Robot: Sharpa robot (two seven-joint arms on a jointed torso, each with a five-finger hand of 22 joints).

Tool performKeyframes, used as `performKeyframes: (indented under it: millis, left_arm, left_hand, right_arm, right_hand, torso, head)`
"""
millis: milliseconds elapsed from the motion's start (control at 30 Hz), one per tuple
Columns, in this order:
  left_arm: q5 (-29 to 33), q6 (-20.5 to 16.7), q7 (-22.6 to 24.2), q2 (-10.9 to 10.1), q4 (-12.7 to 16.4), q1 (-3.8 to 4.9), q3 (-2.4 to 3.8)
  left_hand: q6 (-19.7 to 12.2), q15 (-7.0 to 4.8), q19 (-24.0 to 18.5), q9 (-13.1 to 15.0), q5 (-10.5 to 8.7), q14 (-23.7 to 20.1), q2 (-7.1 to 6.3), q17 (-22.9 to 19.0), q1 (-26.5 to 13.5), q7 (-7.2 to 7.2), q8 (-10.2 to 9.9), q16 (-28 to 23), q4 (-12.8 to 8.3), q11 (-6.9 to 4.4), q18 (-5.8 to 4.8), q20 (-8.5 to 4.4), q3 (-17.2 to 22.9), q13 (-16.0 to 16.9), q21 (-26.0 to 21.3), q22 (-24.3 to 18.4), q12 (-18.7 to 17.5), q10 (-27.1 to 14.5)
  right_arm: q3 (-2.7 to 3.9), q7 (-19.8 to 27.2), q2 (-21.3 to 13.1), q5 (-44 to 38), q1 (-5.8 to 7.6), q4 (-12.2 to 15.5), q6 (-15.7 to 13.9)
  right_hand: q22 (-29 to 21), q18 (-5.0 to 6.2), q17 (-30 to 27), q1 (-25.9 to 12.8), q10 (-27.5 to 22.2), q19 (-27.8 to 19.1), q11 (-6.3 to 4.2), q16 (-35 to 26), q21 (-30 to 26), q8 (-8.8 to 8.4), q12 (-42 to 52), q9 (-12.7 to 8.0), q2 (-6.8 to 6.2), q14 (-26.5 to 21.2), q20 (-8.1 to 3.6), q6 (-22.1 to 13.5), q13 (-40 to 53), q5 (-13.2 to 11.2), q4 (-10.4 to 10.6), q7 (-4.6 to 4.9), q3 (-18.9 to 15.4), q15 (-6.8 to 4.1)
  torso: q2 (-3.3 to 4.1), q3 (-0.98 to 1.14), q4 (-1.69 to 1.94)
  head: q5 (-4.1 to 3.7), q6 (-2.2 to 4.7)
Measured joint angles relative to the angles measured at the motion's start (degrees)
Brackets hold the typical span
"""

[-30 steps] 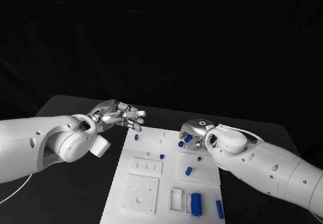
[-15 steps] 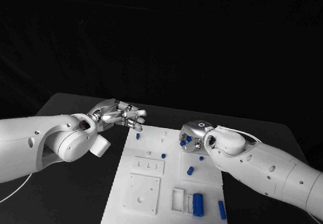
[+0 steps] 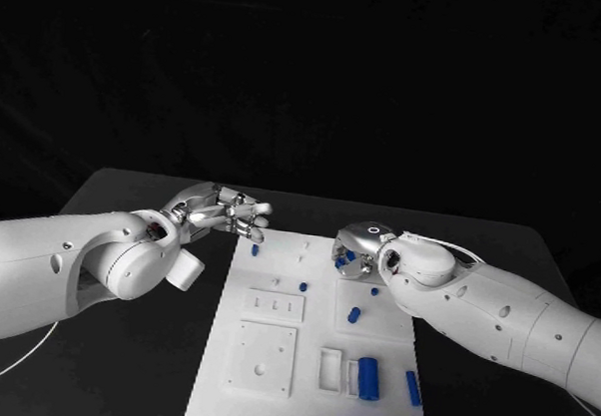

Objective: Assemble the parts on the task board

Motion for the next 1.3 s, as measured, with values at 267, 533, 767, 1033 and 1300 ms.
performKeyframes:
  millis: [267,533,767,1033,1300]
  left_arm:
    - [0.0,0.0,-0.1,0.0,0.0,0.02,0.0]
    - [0.0,0.0,-0.2,0.0,0.2,0.02,0.0]
    - [0.1,0.0,-0.3,-0.1,0.0,0.02,0.0]
    - [0.1,0.0,-0.3,0.2,-0.6,0.03,0.0]
    - [0.1,0.0,-0.3,0.6,-0.7,0.04,0.01]
  left_hand:
    - [0.0,0.0,0.1,0.0,0.0,0.0,0.0,0.0,0.0,0.0,0.0,0.0,0.0,0.0,0.0,-0.12,0.0,0.0,0.0,-0.1,0.0,0.0]
    - [0.0,0.0,0.2,0.0,0.0,0.0,0.0,0.0,0.0,0.0,0.0,0.0,0.0,0.0,0.0,-0.21,0.0,0.0,0.0,-0.1,0.0,0.0]
    - [0.0,0.0,0.2,0.0,0.0,0.0,0.0,0.0,0.0,0.0,0.0,0.0,0.0,0.0,0.0,-0.21,0.0,0.0,0.0,-0.1,0.0,0.0]
    - [0.0,0.0,0.4,0.0,0.0,0.0,0.0,0.0,0.0,0.0,0.0,0.0,0.0,0.0,0.0,0.01,0.0,0.0,0.0,-0.2,0.0,-0.4]
    - [0.0,0.0,0.4,0.0,0.0,0.0,0.0,0.0,0.0,0.0,0.0,0.0,0.0,0.0,-0.01,0.0,0.0,0.0,0.0,-0.2,0.0,-0.4]
  right_arm:
    - [-0.01,-0.2,0.0,-0.1,-0.08,0.2,-0.8]
    - [-0.11,-0.8,-0.1,-0.4,-0.27,0.4,-2.1]
    - [-0.16,-1.8,-0.2,-0.4,0.03,1.5,-3.9]
    - [-0.03,-3.0,1.0,-0.2,0.98,1.5,-6.2]
    - [0.07,-4.7,2.8,-0.3,1.42,0.7,-8.8]
  right_hand:
    - [4.8,-0.68,0.2,0.4,1.9,-2.2,-0.5,0.2,2.9,0.0,-0.5,0.0,-0.39,-0.2,-0.54,1.1,0.0,-0.2,0.0,0.08,5.5,-0.21]
    - [6.2,-0.35,0.6,0.9,3.2,-2.4,0.32,0.5,3.2,-0.17,-0.2,0.0,0.15,-0.2,-0.75,3.7,0.0,-2.2,0.2,-0.62,6.8,-0.8]
    - [6.1,-0.4,0.8,1.3,3.6,-1.6,0.1,0.8,1.7,-0.21,-0.2,0.1,0.53,-0.1,-1.58,4.4,0.2,-2.9,1.0,-0.79,4.8,-0.89]
    - [6.3,-0.84,0.9,1.5,4.0,-0.9,0.09,1.0,0.6,-0.23,-0.2,0.1,0.68,-0.2,-2.21,5.0,0.2,-3.0,1.0,-0.94,3.8,-1.21]
    - [6.7,-1.36,0.9,1.5,4.1,-0.6,-0.02,1.0,-0.3,-0.39,-0.2,0.1,0.68,-0.4,-2.5,5.3,0.1,-3.1,1.1,-1.24,3.3,-1.41]
  torso:
    - [0.15,0.0,-0.08]
    - [0.21,-0.04,-0.04]
    - [0.22,-0.07,0.02]
    - [0.34,-0.1,0.14]
    - [0.38,-0.25,0.46]
  head:
    - [0.04,0.06]
    - [0.3,0.36]
    - [0.48,0.82]
    - [0.86,1.35]
    - [1.48,1.64]
